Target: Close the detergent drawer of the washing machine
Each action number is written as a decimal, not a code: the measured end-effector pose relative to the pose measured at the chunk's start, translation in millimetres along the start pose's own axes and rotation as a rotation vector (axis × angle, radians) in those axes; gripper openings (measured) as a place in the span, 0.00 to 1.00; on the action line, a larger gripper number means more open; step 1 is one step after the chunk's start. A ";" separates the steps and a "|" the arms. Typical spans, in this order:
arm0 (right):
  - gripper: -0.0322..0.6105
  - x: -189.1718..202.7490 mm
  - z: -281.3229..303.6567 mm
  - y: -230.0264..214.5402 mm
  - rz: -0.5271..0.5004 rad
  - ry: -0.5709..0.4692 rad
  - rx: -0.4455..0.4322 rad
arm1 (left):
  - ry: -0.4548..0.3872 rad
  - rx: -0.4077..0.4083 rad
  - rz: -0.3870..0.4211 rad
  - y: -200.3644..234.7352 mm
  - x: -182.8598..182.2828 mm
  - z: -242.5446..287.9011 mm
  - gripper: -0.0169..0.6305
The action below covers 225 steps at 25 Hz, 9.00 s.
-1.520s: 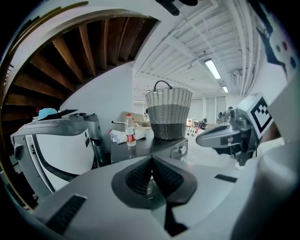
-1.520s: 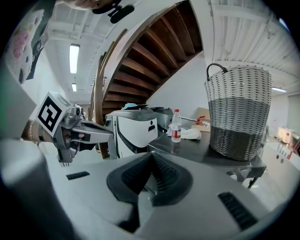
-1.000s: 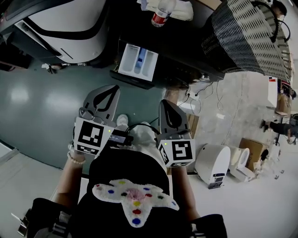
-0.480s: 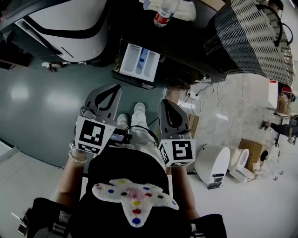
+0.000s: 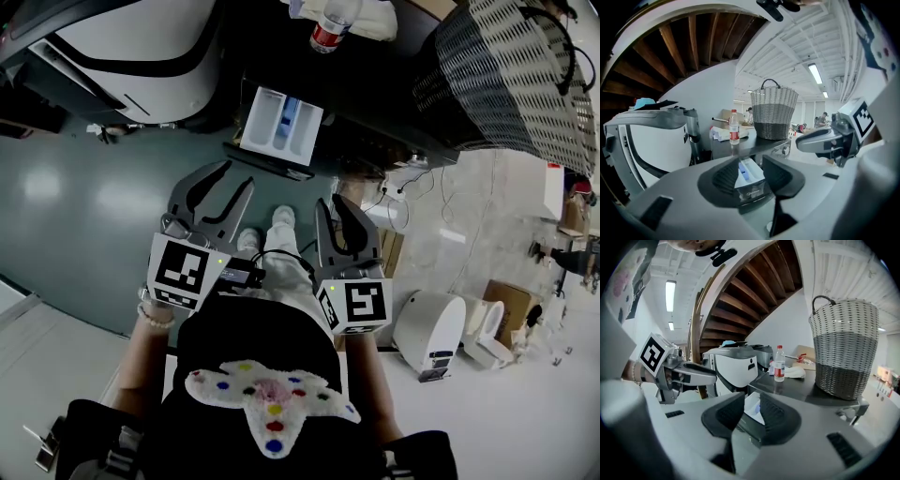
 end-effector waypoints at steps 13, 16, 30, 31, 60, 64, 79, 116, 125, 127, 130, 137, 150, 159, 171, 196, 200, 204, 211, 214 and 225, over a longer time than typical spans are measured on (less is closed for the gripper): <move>0.24 18.3 11.5 -1.5 -0.015 0.035 -0.028 | 0.016 -0.075 -0.061 9.7 18.0 4.0 0.29; 0.25 26.9 19.6 -2.7 -0.023 0.048 -0.030 | 0.036 -0.102 -0.086 16.2 31.1 5.6 0.29; 0.25 91.6 50.2 -5.8 0.005 0.149 0.003 | 0.122 -0.164 -0.105 40.6 93.7 40.3 0.29; 0.25 96.8 52.5 -5.4 0.006 0.155 0.007 | 0.128 -0.166 -0.103 42.9 98.2 42.8 0.29; 0.25 159.0 102.0 8.5 0.080 0.214 0.092 | 0.193 -0.186 -0.091 63.7 144.8 89.7 0.30; 0.25 158.9 102.7 9.2 0.070 0.221 0.134 | 0.195 -0.183 -0.091 64.1 144.2 90.1 0.30; 0.17 157.1 105.5 9.1 0.078 0.249 0.207 | 0.197 -0.189 -0.088 63.1 139.7 91.9 0.30; 0.17 141.2 148.7 -27.6 0.064 0.265 0.181 | 0.185 -0.247 -0.094 79.8 119.0 136.2 0.30; 0.17 136.8 163.3 -38.1 0.059 0.267 0.177 | 0.181 -0.267 -0.099 86.1 113.0 151.2 0.30; 0.17 134.8 167.3 -40.3 0.060 0.266 0.177 | 0.179 -0.273 -0.100 87.7 111.4 155.0 0.30; 0.17 133.6 172.2 -44.0 0.055 0.268 0.178 | 0.173 -0.282 -0.104 89.9 109.2 160.8 0.29; 0.17 129.4 184.7 -53.2 0.055 0.269 0.184 | 0.169 -0.296 -0.097 94.9 102.6 174.4 0.28; 0.17 122.7 205.3 -70.7 0.118 0.251 0.183 | 0.162 -0.324 -0.106 101.3 93.7 198.1 0.24; 0.16 119.9 212.8 -79.5 0.138 0.269 0.153 | 0.176 -0.336 -0.117 103.6 89.4 206.9 0.23; 0.14 120.3 210.8 -90.3 0.173 0.261 0.075 | 0.217 -0.326 -0.143 100.8 89.5 209.6 0.14; 0.06 37.4 139.8 -100.3 0.030 0.136 -0.016 | 0.100 -0.230 -0.129 34.1 0.7 142.2 0.04; 0.06 20.7 129.9 -101.2 0.022 0.109 -0.031 | 0.069 -0.194 -0.103 22.6 -16.6 131.9 0.04; 0.06 7.4 120.6 -100.6 0.017 0.084 -0.047 | 0.051 -0.167 -0.077 14.0 -29.0 121.7 0.04; 0.06 -10.3 105.0 -100.6 -0.006 0.045 -0.079 | 0.035 -0.171 -0.042 8.1 -42.0 100.6 0.04; 0.06 -16.5 99.6 -101.8 -0.010 0.034 -0.081 | 0.031 -0.177 -0.047 8.3 -44.5 91.3 0.04; 0.06 -25.3 81.0 -106.9 -0.014 0.015 -0.081 | 0.007 -0.171 -0.068 1.8 -46.1 74.6 0.04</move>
Point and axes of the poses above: the fingertips, and each gripper's own axes: z forward along the fingers, y to its left, x out of its underside, the point moved 10 cm from there along -z, backward along the fingers, and after that the axes turned 5 degrees about -z, right-handed, at the moved point
